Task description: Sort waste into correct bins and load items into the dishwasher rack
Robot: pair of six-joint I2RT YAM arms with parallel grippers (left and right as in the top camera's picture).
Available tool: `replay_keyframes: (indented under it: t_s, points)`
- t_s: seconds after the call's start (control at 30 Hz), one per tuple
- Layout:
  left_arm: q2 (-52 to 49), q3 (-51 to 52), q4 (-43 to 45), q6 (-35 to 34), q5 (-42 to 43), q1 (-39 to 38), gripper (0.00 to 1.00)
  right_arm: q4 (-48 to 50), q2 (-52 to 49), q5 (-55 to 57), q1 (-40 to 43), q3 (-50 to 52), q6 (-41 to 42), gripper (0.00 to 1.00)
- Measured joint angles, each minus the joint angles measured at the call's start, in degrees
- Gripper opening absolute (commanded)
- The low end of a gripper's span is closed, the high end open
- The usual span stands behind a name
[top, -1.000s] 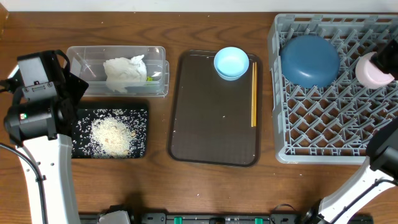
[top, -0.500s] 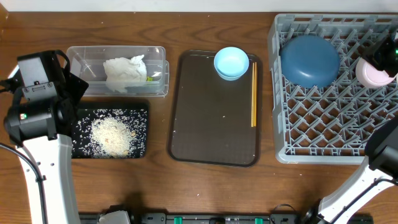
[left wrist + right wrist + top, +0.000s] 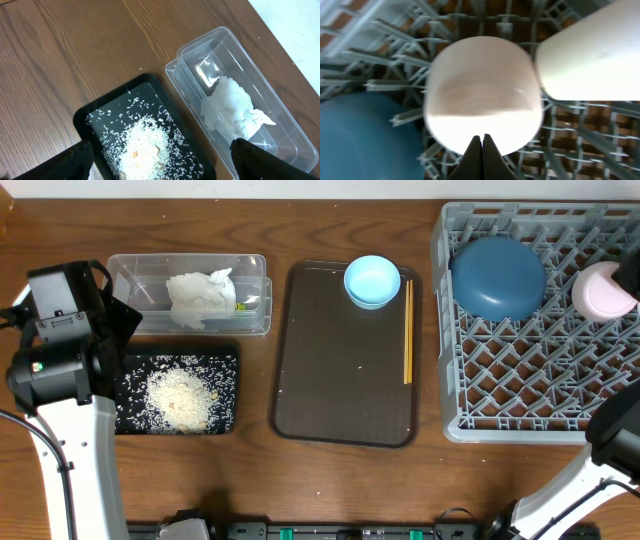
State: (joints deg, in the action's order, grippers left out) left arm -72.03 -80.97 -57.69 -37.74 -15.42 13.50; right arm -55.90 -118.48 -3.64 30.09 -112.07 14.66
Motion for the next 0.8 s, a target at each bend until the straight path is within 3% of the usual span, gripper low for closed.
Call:
replay_keyframes:
  t_s: [0.27,0.6,0.8]
  points:
    - [0.0,0.0,0.0,0.0,0.0,0.0,0.90,0.3,-2.9,0.3,0.0,0.0,0.3,0.01]
    - [0.0,0.0,0.0,0.0,0.0,0.0,0.90,2.8,-4.0,-20.7,-0.4,0.0,-4.7,0.01]
    - [0.0,0.0,0.0,0.0,0.0,0.0,0.90,2.6,-3.9,-23.9,-0.4,-0.2,-5.3,0.01]
